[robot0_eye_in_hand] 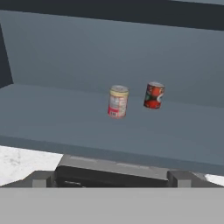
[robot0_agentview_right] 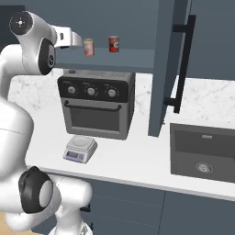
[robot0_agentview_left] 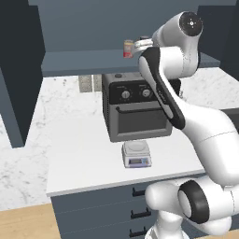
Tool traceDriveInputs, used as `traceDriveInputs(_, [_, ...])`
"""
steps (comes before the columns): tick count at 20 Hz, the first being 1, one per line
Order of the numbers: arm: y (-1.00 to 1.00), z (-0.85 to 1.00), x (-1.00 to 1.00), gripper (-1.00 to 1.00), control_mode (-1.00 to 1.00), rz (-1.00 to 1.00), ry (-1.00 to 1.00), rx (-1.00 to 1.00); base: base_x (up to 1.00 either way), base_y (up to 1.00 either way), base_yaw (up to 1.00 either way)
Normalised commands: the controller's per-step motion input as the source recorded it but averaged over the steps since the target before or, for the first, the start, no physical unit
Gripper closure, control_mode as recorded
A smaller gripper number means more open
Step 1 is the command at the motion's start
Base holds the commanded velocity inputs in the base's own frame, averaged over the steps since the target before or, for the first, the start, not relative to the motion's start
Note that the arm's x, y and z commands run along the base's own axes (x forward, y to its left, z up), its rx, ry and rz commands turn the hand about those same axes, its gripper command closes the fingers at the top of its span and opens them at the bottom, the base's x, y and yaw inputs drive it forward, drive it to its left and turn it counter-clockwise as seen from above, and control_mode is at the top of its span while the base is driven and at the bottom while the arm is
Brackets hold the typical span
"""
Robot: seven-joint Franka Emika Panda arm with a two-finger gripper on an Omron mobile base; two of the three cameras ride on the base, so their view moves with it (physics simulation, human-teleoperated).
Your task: Pick the canned food and place it on the digital scale for weighing, and close the cabinet.
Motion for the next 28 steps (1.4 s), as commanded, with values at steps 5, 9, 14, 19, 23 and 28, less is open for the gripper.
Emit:
traceDriveInputs(5, [0.02, -0.08, 0.45, -1.0, -1.0, 0.0, 0.0, 0.0, 0.0, 0.0, 0.0])
traceDriveInputs(9, [0.0, -0.02, 0.43, -1.0, -1.0, 0.0, 0.01, 0.01, 0.0, 0.0, 0.0])
traceDriveInputs(14, [0.0, 0.0, 0.39, -1.0, -1.0, 0.0, 0.01, 0.0, 0.0, 0.0, 0.0])
traceDriveInputs(19, [0.05, 0.0, 0.32, -1.0, -1.0, 0.0, 0.01, 0.0, 0.0, 0.0, 0.0])
traceDriveInputs(23, [0.05, -0.1, 0.35, -1.0, -1.0, 0.0, 0.0, 0.0, 0.0, 0.0, 0.0])
traceDriveInputs(28, [0.01, -0.17, 0.32, -1.0, -1.0, 0.0, 0.0, 0.0, 0.0, 0.0, 0.0])
